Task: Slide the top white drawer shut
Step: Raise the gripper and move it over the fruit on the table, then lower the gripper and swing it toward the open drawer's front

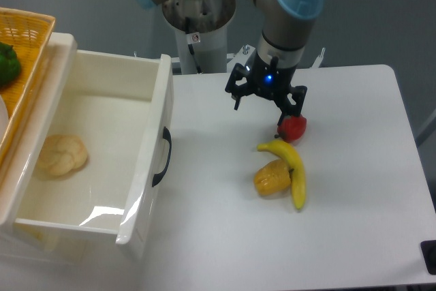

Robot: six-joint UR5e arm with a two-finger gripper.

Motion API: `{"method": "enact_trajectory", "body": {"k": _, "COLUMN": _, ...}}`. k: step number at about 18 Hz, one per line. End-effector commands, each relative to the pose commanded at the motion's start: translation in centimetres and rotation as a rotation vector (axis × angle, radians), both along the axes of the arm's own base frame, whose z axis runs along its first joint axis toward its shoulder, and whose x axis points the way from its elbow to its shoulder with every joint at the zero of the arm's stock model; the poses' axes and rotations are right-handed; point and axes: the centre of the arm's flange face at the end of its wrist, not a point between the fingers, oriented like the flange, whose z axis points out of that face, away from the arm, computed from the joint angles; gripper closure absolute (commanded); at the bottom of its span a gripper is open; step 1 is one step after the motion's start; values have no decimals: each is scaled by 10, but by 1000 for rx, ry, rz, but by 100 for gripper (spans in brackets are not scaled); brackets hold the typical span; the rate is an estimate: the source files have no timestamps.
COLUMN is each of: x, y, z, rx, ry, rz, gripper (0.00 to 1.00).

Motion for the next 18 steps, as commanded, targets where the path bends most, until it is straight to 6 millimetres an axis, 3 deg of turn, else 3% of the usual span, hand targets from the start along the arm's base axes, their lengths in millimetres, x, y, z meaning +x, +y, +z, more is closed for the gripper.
{"method": "enact_trajectory", "body": {"k": 9, "x": -9, "y": 9, "z": -29, "rx": -34, "ry": -68, "rz": 179, "gripper": 0}}
{"method": "enact_trajectory", "body": {"k": 15, "x": -3, "y": 30, "z": -64, "rx": -79, "ry": -115, "rz": 162, "gripper": 0}}
{"method": "enact_trajectory", "body": {"k": 18, "x": 6, "y": 42, "z": -71, "rx": -94, "ry": -117, "rz": 136, "gripper": 0}}
